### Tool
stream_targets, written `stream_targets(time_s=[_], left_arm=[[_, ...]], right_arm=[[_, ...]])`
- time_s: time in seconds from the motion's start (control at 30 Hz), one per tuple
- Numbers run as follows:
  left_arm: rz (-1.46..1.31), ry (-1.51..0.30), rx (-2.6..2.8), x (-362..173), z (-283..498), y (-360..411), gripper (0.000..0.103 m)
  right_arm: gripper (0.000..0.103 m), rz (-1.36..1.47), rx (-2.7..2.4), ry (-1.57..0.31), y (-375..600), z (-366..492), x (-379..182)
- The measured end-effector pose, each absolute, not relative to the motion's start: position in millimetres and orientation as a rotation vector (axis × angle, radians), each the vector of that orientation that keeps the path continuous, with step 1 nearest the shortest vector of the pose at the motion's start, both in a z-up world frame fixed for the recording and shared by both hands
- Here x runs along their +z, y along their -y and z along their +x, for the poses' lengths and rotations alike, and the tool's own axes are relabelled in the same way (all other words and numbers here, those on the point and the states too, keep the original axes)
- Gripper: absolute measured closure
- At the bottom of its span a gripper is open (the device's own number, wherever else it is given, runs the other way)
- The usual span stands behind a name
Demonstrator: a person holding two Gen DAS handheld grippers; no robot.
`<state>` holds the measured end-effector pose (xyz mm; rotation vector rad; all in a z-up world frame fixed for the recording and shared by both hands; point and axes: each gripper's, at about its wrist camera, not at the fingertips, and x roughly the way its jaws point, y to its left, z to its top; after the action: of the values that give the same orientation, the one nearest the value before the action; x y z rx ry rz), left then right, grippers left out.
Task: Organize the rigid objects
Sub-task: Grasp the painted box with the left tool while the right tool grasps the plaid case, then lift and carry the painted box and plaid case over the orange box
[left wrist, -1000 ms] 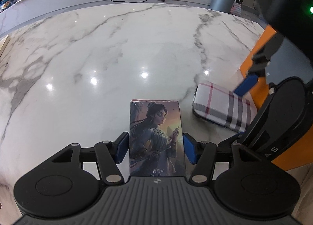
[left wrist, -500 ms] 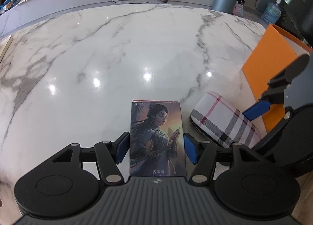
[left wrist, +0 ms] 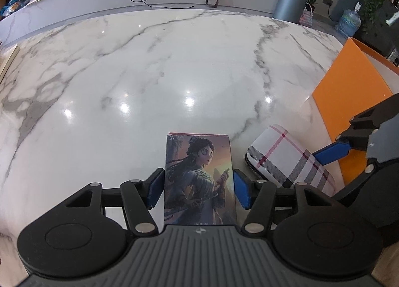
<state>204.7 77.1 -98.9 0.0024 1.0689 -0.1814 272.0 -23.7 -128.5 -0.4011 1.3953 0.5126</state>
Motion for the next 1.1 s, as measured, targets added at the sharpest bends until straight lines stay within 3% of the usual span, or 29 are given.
stream_targets(time_s=[0.1,0.7,1.1], left_arm=[[0.011,-1.071,-0.181,-98.7,204.2,-76.5,0.037],[-0.055,-1.09,-0.148,-94.5,197.5,-81.1,0.038],[-0.135,-1.035,-0.175,-55.5,182.0,-89.9,0.038]], right_arm=[[0.039,-0.381,0.5,-1.372,26.6,259.8,-123.7],[0.04,-0.353,0.473,-1.223,39.1,217.5,-112.8],[0.04,-0.266,0.478,-1.132,48.7,213.4,-75.1]])
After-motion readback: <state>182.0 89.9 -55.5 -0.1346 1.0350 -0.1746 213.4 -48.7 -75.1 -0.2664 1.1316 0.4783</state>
